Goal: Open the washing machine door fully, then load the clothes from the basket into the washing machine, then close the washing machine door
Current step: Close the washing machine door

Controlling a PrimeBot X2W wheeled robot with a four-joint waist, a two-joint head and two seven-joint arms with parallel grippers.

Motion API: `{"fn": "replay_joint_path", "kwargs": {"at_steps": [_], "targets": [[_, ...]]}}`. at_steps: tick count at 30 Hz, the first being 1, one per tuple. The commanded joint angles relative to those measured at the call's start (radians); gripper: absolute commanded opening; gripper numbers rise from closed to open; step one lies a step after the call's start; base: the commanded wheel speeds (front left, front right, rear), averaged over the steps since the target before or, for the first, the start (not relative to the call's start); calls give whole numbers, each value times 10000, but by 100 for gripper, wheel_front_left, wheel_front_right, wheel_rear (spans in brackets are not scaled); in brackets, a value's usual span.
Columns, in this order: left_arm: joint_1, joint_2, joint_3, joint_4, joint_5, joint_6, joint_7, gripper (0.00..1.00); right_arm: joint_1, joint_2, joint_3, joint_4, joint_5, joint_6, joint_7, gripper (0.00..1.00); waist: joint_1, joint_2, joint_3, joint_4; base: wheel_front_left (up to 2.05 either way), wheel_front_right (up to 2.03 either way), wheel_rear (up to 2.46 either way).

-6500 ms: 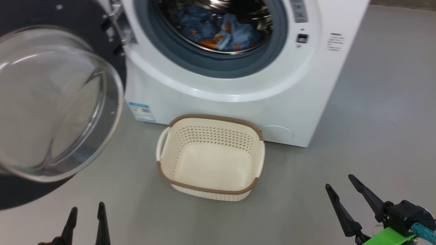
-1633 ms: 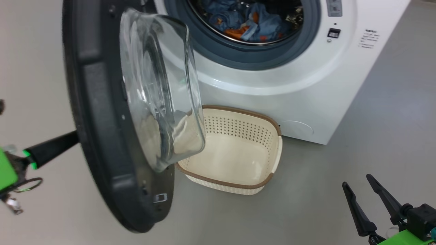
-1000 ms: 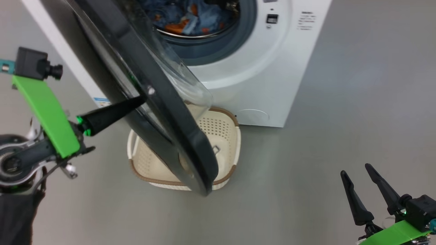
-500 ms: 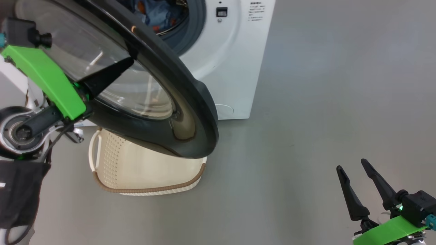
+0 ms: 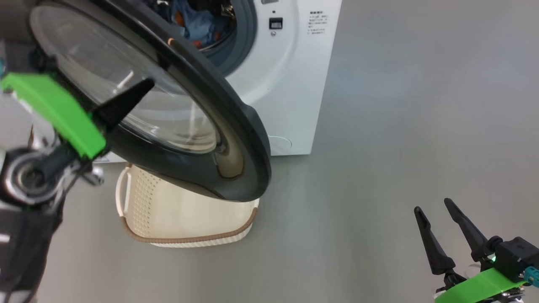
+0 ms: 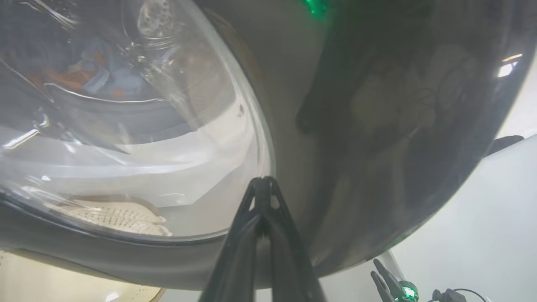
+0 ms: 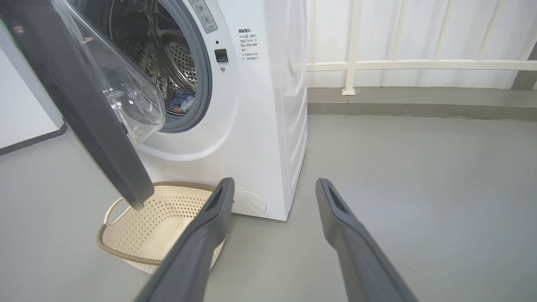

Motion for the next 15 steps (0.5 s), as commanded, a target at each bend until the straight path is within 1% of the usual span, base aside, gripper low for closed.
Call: {"fn": "replay_joint_path", "kwargs": {"at_steps": [1,7,8,9,10,11,12,15], "targets": [[151,629,347,-258,-47,-29,-245,0,16,-243,172,-188,-97,27,-48,100,0,-1,-160,122,0,0,0],[1356,818,439,-330,-217,-29,-1291,0,224,-284,96,-189,-83,27,-48,100,0,-1,-376,375,0,0,0],[1561,849,432,-362,-221,-29,-1458,1,251,-287,81,-195,-75,27,-48,100,0,-1,-382,418,0,0,0],[1763,858,439,-382,-217,-29,-1667,9,282,-290,50,-202,-64,27,-48,100,0,-1,-389,479,0,0,0],[1961,864,460,-376,-222,-29,-1882,21,308,-293,36,-207,-56,27,-48,100,0,-1,-394,523,0,0,0],[2150,879,438,-388,-198,-29,-2070,37,337,-302,13,-215,-45,27,-48,100,0,-1,-392,578,0,0,0],[2343,897,435,-385,-183,-29,-2276,42,359,-310,10,-219,-37,27,-48,100,0,-1,-399,607,0,0,0],[2869,962,384,-295,-37,-29,-2891,50,417,-333,-43,-232,-18,27,-48,100,0,-1,-390,700,0,0,0]]}}
